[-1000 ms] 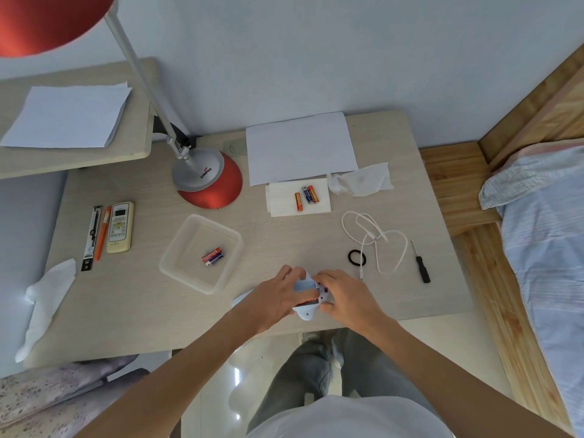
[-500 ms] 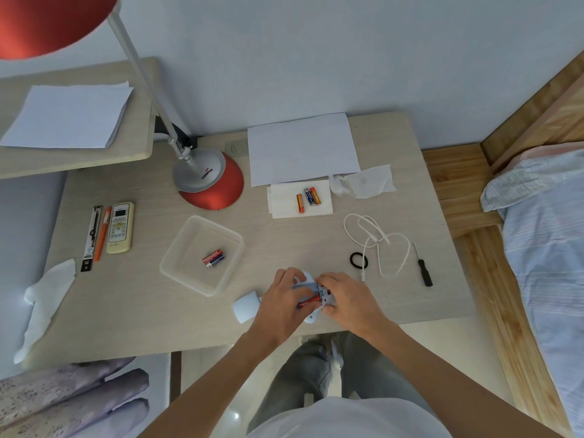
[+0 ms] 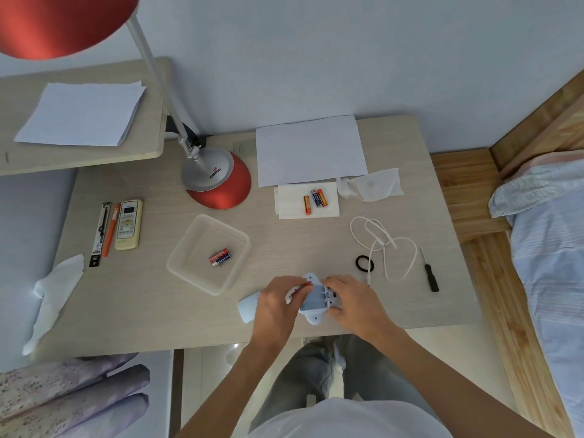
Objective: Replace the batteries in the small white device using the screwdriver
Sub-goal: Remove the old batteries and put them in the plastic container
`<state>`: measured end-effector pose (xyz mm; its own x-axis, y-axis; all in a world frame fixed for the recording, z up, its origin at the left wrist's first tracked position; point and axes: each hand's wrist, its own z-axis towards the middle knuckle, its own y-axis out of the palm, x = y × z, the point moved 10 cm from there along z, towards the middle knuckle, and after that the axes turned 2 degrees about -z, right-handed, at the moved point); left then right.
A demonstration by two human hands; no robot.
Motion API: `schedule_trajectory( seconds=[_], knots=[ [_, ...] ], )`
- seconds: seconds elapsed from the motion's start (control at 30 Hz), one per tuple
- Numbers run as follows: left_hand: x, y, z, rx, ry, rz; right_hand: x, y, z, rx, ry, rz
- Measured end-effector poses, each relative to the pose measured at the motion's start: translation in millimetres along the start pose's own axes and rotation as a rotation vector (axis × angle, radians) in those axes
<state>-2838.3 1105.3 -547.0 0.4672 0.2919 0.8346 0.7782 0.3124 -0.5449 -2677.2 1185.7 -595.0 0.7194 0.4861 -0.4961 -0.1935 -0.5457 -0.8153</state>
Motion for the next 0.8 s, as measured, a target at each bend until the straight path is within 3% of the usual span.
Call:
schedule_trajectory(
  seconds=[0.3,0.63,0.8],
  knots=[
    [-23.9,-125.0,39.2,0.26,-0.061,0.067,0.9,-0.2,0.1,-0.004,-0.011,0.003],
    [-116.9,-119.6,66.4,0.021,-0.249,0.35,1.8,0.9,1.7,-0.01,-0.015,-0.006],
    [-139.0,-116.1,68.6,0.022,-0.324,0.336,1.9,0.4,1.3,-0.012,-0.015,-0.002]
  ],
)
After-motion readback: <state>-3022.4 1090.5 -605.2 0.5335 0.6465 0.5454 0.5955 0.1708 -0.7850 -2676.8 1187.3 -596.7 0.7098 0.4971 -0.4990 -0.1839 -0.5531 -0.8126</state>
